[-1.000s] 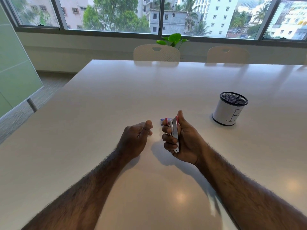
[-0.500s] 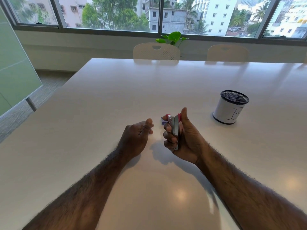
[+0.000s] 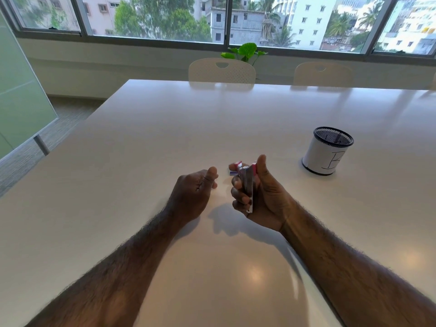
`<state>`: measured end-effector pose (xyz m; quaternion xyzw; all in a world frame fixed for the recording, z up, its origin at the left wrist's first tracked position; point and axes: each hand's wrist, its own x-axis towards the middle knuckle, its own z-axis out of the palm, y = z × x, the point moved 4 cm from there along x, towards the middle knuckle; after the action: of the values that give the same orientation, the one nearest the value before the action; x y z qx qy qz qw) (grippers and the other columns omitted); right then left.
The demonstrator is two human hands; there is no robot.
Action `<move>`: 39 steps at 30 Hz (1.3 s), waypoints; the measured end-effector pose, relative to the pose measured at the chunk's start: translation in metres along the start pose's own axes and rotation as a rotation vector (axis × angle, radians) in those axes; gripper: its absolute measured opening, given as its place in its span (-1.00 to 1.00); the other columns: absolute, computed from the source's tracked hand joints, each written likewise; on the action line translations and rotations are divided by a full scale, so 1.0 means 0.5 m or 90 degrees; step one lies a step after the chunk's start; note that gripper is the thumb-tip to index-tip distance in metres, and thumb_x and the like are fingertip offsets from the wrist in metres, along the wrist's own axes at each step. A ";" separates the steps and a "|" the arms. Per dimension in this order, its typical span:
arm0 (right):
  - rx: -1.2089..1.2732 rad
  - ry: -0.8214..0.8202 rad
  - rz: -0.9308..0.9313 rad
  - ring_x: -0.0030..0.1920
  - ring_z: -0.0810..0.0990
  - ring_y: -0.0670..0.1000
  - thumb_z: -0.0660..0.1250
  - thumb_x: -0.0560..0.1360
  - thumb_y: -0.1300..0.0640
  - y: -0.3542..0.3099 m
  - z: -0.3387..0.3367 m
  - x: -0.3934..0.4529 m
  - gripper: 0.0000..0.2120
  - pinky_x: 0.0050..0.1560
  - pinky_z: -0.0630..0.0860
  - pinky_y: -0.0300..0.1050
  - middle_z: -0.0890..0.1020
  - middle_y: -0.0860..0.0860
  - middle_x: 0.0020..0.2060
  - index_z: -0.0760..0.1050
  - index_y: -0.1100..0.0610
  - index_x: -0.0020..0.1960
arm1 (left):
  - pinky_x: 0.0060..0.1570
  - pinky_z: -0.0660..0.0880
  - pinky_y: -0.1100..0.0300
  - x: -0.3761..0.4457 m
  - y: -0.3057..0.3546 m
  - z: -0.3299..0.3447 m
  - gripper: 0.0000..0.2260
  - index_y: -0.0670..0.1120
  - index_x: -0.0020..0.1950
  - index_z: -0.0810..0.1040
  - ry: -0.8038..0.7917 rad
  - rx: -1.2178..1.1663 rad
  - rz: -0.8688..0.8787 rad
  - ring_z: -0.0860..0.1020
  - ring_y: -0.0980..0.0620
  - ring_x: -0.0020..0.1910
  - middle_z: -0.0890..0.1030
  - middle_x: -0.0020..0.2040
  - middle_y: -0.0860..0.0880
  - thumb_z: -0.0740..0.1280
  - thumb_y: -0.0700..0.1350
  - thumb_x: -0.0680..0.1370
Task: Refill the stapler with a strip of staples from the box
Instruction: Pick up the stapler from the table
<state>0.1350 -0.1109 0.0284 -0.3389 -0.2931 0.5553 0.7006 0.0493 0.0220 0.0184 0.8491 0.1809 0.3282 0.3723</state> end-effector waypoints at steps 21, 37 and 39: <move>-0.345 0.342 -0.060 -0.38 0.60 0.11 0.05 0.57 -0.31 0.004 -0.002 0.004 -0.36 -0.37 0.54 -0.08 0.60 0.19 -0.37 0.56 0.25 -0.05 | -0.42 0.47 0.28 -0.032 0.074 0.034 -0.83 -0.21 -0.11 0.61 -0.106 -0.392 -0.159 0.51 0.05 -0.46 0.56 -0.43 -0.05 0.35 -0.13 0.57; -0.570 0.588 -0.334 -0.45 0.37 -0.13 0.22 0.58 -0.12 0.004 0.049 -0.019 -0.58 -0.34 0.39 -0.04 0.43 -0.08 -0.50 0.43 0.10 -0.35 | -0.41 0.40 0.31 -0.046 0.062 0.034 -0.64 -0.14 -0.16 0.52 0.266 -0.152 -0.363 0.50 0.08 -0.36 0.54 -0.31 -0.02 0.07 0.00 0.67; -0.592 0.571 -0.335 -0.44 0.38 -0.13 0.23 0.58 -0.12 0.008 0.051 -0.017 -0.59 -0.33 0.39 -0.08 0.46 0.00 -0.45 0.47 0.11 -0.32 | -0.31 0.54 0.18 -0.048 0.058 0.037 -0.62 -0.15 -0.17 0.54 0.244 -0.221 -0.390 0.58 -0.07 -0.29 0.59 -0.28 -0.10 0.09 0.02 0.66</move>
<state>0.1108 -0.1149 0.0400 -0.7178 -0.2553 -0.0096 0.6476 0.0469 -0.0198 0.0206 0.6038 0.4337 0.3800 0.5504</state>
